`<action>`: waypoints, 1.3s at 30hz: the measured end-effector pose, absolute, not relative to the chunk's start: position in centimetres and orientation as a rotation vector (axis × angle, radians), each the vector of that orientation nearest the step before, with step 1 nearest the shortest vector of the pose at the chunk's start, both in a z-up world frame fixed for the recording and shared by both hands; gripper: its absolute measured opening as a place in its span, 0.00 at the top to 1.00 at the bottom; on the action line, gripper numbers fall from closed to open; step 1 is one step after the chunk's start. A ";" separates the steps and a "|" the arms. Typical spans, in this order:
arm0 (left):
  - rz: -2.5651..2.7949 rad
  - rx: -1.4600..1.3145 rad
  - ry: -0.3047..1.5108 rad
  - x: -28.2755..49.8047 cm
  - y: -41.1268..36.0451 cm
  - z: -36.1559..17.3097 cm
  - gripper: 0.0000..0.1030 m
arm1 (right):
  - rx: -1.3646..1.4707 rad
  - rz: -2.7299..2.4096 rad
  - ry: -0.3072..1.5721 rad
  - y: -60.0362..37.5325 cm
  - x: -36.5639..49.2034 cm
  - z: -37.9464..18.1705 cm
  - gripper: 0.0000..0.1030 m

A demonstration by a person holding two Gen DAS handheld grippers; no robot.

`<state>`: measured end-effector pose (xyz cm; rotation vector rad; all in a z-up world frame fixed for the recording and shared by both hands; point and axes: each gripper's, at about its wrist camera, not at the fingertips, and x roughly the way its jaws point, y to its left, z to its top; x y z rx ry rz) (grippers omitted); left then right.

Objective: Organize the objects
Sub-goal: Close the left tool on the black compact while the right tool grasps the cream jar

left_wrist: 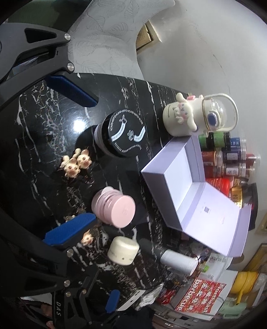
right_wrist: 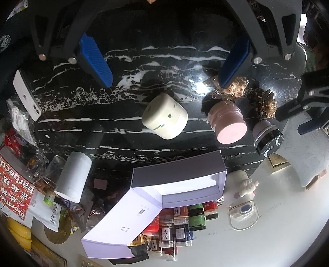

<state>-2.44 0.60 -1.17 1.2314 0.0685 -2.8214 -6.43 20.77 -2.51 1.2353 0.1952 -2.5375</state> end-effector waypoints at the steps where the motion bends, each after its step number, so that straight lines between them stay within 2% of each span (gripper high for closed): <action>1: -2.816 1.227 0.076 -2.6 0.4 -1.2 0.00 | 1.236 -2.535 0.193 20.8 -6.6 -2.6 0.00; 39: -2.734 1.268 0.138 -10.1 -2.3 -4.5 0.00 | 1.328 -2.493 0.166 19.7 -14.2 -6.9 0.00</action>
